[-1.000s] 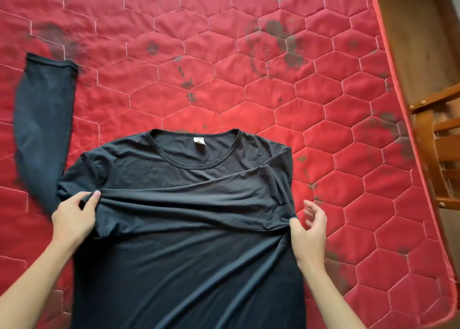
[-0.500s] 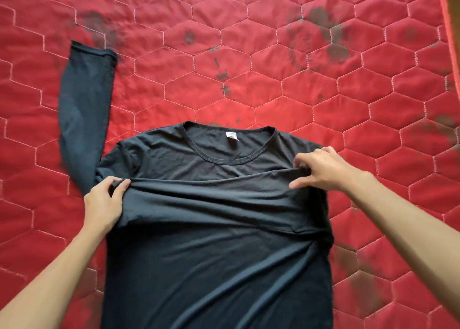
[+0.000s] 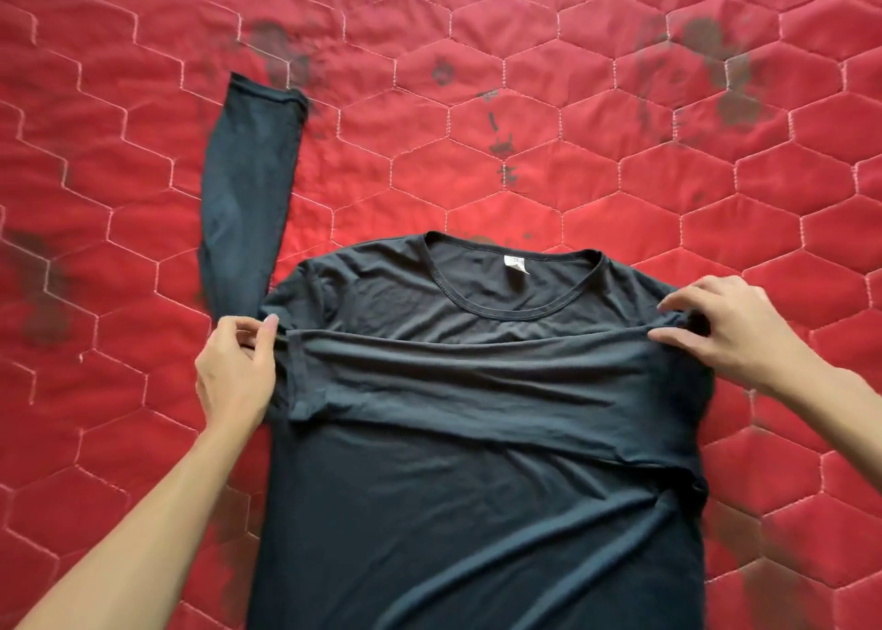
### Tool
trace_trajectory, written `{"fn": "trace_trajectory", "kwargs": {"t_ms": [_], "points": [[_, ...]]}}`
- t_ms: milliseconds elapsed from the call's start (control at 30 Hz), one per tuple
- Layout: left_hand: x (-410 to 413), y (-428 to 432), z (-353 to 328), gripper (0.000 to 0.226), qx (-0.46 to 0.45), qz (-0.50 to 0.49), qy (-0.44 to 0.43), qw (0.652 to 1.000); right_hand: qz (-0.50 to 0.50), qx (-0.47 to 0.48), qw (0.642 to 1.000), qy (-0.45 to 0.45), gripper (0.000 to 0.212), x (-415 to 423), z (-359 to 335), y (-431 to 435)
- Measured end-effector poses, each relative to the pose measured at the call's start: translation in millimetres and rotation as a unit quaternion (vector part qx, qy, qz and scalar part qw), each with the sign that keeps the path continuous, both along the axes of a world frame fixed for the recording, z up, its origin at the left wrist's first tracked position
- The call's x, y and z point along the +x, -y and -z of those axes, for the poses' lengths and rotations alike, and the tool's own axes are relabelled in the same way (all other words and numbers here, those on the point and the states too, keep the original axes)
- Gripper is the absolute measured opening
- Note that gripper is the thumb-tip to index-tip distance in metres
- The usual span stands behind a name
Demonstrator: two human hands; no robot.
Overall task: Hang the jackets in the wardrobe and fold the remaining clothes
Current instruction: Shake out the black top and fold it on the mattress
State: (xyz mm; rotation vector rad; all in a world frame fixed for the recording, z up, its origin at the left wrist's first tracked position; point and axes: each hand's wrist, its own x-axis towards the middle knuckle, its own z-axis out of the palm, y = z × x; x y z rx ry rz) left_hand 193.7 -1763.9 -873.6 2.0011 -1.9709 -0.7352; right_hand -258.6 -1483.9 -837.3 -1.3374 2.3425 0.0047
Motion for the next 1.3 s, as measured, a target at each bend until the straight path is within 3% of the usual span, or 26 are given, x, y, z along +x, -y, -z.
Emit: {"fn": "trace_trajectory", "kwargs": {"t_ms": [100, 200, 267, 333, 433, 533, 567, 667, 700, 767, 967, 1033, 1100, 1167, 1300], "points": [[3.9, 14.1, -8.4, 0.045, -0.025, -0.053, 0.005, 0.998, -0.004, -0.093, 0.995, 0.027, 0.02, 43.5, -0.2, 45.5], [1.1, 29.7, -12.1, 0.073, 0.03, -0.065, 0.018, 0.997, -0.01, -0.116, 0.986, 0.116, 0.011, 96.3, 1.9, 107.3], [-0.6, 44.3, -6.8, 0.08, 0.069, -0.088, -0.002, 0.994, -0.005, -0.118, 0.977, 0.177, 0.012, 134.9, 3.6, 149.5], [-5.7, 60.5, -4.0, 0.073, 0.106, -0.147, -0.047, 0.982, 0.006, -0.1, 0.969, 0.224, 0.018, 172.5, 2.3, 188.9], [-10.4, 79.5, -5.7, 0.026, 0.19, -0.197, -0.175, 0.946, 0.009, -0.068, 0.961, 0.269, 0.022, 223.4, -0.4, 241.7], [1.9, 99.9, -6.0, 0.017, 0.24, -0.225, -0.311, 0.891, -0.006, -0.048, 0.959, 0.281, 0.022, 260.9, -1.5, 277.8], [12.0, 106.6, -8.7, 0.016, 0.258, -0.242, -0.366, 0.861, -0.013, -0.042, 0.958, 0.282, 0.022, 271.3, -1.2, 286.5], [52.8, 120.9, -23.5, 0.033, 0.316, -0.267, -0.554, 0.722, -0.016, -0.025, 0.955, 0.294, 0.02, 299.4, 3.3, 307.0], [66.8, 124.9, -28.5, 0.033, 0.317, -0.264, -0.592, 0.692, -0.016, -0.024, 0.953, 0.302, 0.019, 307.9, 5.3, 313.0], [93.6, 132.9, -38.7, 0.032, 0.311, -0.253, -0.631, 0.664, -0.018, -0.023, 0.939, 0.343, 0.019, 325.8, 7.9, 325.7], [148.2, 173.1, -65.9, 0.026, 0.246, -0.27, -0.631, 0.685, -0.038, 0.027, 0.877, 0.477, 0.034, 398.0, -14.7, 373.4], [162.4, 187.6, -77.8, 0.022, 0.239, -0.259, -0.627, 0.695, 0.03, 0.049, 0.832, 0.552, 0.036, 426.6, -23.4, 393.2], [176.3, 200.4, -91.2, 0.018, 0.245, -0.243, -0.616, 0.708, 0.116, 0.066, 0.765, 0.63, 0.059, 451.9, -34.3, 414.9], [187.4, 209.9, -104.7, 0.017, 0.246, -0.226, -0.609, 0.719, 0.158, 0.077, 0.724, 0.666, 0.079, 468.1, -42.8, 434.2], [205.1, 219.2, -131.9, 0.023, 0.243, -0.169, -0.626, 0.721, 0.129, 0.079, 0.723, 0.674, 0.033, 486.8, -63.5, 463.3]]}}
